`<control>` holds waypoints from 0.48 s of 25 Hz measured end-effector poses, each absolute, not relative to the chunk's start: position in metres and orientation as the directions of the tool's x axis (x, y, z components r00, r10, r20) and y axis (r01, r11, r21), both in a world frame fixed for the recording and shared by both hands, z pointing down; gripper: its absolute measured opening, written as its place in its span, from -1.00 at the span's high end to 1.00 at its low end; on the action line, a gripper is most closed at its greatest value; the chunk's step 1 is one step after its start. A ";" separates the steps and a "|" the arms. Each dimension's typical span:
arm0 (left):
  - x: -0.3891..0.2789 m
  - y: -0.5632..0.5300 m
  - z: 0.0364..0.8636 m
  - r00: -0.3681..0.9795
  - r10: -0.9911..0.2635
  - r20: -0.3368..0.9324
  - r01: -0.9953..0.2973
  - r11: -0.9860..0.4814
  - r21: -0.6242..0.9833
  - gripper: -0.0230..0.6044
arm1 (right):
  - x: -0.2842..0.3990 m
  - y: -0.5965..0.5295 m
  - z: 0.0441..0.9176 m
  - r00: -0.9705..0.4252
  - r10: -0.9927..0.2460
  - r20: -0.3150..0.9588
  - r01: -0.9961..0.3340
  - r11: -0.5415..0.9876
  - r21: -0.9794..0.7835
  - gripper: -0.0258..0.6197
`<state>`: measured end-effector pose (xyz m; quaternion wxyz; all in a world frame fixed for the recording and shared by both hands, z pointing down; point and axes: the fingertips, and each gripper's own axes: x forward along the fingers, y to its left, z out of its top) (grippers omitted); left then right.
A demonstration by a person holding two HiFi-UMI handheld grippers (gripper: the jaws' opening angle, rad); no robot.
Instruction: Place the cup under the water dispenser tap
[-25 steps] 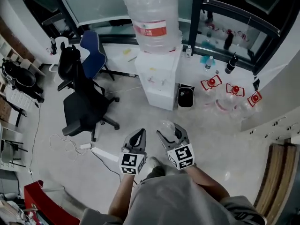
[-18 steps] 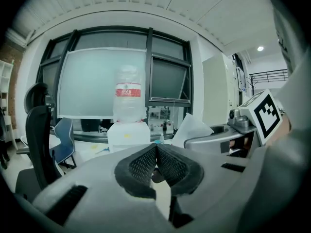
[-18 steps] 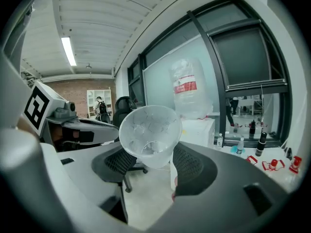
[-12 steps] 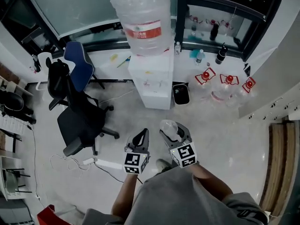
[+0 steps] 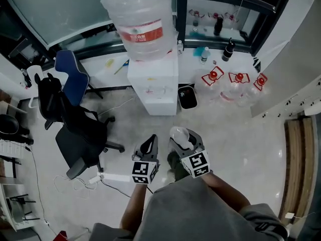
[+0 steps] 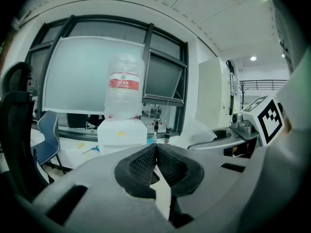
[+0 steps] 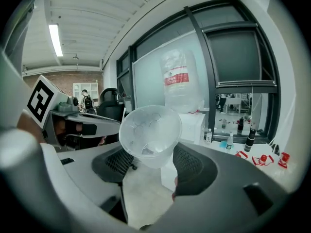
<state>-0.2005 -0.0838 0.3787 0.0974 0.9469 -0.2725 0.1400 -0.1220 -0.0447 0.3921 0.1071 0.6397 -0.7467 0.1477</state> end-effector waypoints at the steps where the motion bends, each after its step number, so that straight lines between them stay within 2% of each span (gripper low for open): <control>1: -0.197 -0.089 0.380 0.815 -0.485 0.318 -0.540 -0.835 0.110 0.89 | -0.119 -0.051 0.394 -0.153 -0.924 0.350 -0.988 0.132 -0.084 0.14; 12: -0.154 -0.170 0.388 0.826 -0.438 0.355 -0.502 -0.858 0.109 0.89 | -0.083 -0.132 0.414 -0.133 -0.913 0.385 -0.989 0.099 -0.106 0.14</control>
